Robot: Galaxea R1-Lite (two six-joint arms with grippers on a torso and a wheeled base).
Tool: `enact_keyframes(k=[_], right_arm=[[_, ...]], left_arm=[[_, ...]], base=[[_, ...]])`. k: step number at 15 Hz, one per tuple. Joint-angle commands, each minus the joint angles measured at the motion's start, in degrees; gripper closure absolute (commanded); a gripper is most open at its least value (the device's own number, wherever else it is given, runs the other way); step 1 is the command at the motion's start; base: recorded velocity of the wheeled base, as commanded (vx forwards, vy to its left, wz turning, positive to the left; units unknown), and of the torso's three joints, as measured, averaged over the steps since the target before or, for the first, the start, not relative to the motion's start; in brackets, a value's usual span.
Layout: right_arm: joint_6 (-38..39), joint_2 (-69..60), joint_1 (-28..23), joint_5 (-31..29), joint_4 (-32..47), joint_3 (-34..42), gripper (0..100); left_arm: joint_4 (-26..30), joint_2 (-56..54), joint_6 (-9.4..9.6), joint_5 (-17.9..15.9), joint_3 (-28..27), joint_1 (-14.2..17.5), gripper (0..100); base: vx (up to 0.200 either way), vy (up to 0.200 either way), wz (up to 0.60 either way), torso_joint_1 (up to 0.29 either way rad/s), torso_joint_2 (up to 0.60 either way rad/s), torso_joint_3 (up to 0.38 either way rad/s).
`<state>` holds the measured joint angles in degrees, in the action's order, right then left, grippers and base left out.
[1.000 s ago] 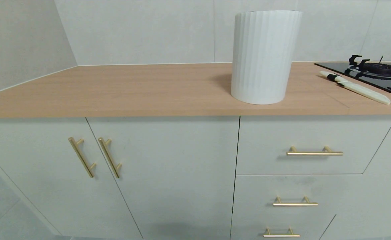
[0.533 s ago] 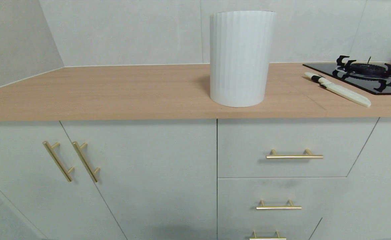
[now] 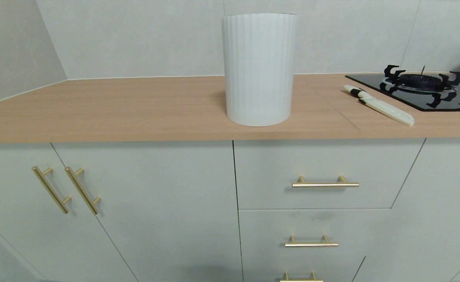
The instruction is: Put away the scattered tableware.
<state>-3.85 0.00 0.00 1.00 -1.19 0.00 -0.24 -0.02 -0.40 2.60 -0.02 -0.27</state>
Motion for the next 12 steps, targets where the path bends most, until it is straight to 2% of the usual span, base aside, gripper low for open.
enact_keyframes(k=[1,2,12], right_arm=[[-0.01,0.09,0.0,0.06,-0.04,0.0,0],[-0.01,0.09,0.0,0.06,-0.04,0.0,0],[-0.1,0.09,0.0,0.06,-0.04,0.0,0]], left_arm=[[0.07,0.02,-0.04,0.04,0.02,0.0,0],[0.07,0.02,-0.04,0.13,0.02,0.0,0],[-0.02,0.02,-0.13,0.13,0.02,0.0,0]], base=[[0.2,0.0,0.0,0.002,0.0,-0.007],[0.2,0.0,0.0,-0.007,0.01,0.002],[0.0,0.0,0.0,0.0,0.0,0.0]])
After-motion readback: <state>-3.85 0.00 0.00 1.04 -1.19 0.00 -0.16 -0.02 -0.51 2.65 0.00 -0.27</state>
